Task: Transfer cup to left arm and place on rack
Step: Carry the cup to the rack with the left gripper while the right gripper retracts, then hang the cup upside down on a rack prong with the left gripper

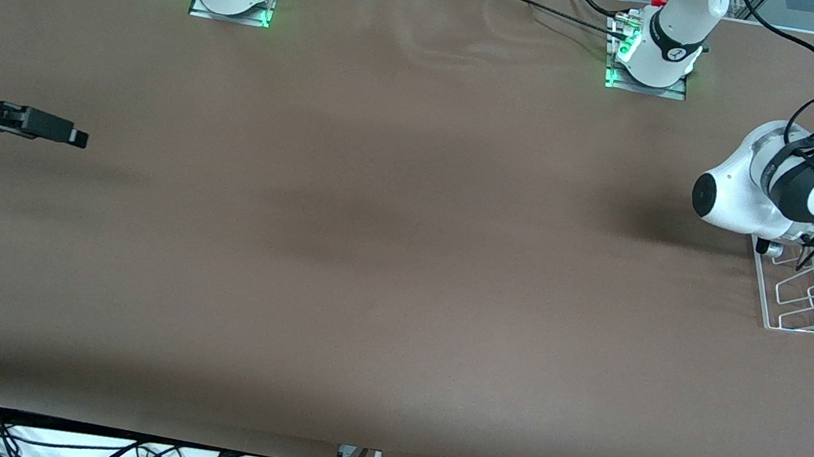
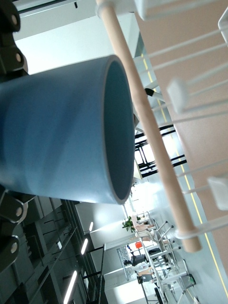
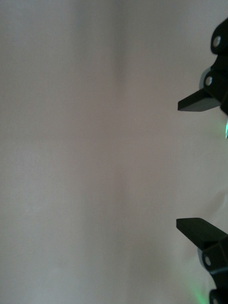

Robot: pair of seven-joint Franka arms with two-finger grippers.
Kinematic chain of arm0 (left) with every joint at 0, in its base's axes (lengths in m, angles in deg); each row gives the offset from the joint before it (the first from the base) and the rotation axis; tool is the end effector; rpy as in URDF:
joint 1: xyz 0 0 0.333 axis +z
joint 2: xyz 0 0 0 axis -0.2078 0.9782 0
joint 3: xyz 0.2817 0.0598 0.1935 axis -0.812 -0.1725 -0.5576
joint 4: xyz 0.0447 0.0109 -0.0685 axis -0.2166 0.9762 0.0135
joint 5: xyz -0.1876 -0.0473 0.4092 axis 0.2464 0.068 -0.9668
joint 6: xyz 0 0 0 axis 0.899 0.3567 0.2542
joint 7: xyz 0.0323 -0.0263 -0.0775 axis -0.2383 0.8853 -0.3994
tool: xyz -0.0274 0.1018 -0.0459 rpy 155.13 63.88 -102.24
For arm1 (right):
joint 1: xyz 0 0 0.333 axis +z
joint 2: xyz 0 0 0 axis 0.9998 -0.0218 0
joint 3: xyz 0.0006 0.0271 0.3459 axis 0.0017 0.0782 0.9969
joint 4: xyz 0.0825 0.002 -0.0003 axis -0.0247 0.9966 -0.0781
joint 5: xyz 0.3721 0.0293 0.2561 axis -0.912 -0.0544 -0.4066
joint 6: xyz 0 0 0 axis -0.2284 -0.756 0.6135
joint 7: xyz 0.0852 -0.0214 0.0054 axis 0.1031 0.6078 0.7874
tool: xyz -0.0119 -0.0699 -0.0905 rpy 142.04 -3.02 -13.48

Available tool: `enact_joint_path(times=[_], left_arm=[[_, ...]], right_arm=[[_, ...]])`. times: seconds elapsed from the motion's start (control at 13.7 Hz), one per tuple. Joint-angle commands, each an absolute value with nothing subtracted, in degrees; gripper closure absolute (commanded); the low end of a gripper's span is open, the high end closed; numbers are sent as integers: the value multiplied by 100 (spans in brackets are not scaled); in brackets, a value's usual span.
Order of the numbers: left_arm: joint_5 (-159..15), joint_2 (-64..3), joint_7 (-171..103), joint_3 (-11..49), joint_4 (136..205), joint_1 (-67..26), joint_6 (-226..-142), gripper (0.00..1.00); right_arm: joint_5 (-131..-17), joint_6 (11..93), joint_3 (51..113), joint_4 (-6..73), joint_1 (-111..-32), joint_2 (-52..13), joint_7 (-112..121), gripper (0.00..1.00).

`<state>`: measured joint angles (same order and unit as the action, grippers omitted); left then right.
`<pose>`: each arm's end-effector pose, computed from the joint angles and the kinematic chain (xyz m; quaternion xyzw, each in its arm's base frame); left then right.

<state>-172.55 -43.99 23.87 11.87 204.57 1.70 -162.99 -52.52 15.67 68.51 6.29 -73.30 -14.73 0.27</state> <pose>0.5243 0.1298 0.2507 -0.4345 0.6041 0.5312 0.4051 0.6985 0.0320 0.5868 -0.9921 0.0046 0.0945 0.0823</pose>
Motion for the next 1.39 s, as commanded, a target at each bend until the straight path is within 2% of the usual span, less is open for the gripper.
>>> enact_joint_path(times=[0.0, 0.15, 0.29, 0.44, 0.58, 0.66, 0.8, 0.88, 1.02, 1.17, 1.32], left_arm=[[-17537, -4653, 1945, 1279, 20923, 303, -16352, 100], [-17546, -4653, 1927, 1279, 20994, 304, -16343, 100], [-17537, -4653, 1805, 1279, 21099, 295, -16326, 100], [-17537, -4653, 1551, 1279, 21266, 295, -16273, 100], [-17546, -4644, 1435, 1279, 21319, 295, -16264, 100], [-17546, -4635, 1400, 1279, 21328, 295, -16264, 100], [-17546, -4583, 1260, 1279, 21337, 286, -16273, 100], [-17546, -4548, 1207, 1279, 21328, 286, -16290, 100], [-17546, -4486, 1075, 1279, 21337, 286, -16308, 100], [-17546, -4425, 1066, 1279, 21337, 286, -16326, 100], [-17554, -4380, 1066, 1279, 21328, 277, -16326, 100]], right_arm=[[-4599, 1234, 6871, 767, -6775, -565, -121, 1], [-4275, 1127, 6984, 1177, -6757, -108, -139, 1], [-4185, 1607, 7098, 2246, -6766, 489, -174, 1], [-3591, 1979, 7868, 2883, -7054, 905, -174, 1], [-3071, 1971, 8757, 2798, -7642, 801, -174, 1], [-3077, 1997, 8804, 2667, -7705, 774, -174, 1], [-3086, 1971, 8804, 2158, -7741, 337, -122, 1], [-2990, 1980, 8804, 2147, -7741, 151, -148, 1], [-3059, 2067, 8787, 2199, -7889, 123, -166, 1], [-3733, 2120, 8438, 2593, -7935, 402, -130, 1], [-3851, 2147, 8383, 2753, -7961, 510, -122, 1]])
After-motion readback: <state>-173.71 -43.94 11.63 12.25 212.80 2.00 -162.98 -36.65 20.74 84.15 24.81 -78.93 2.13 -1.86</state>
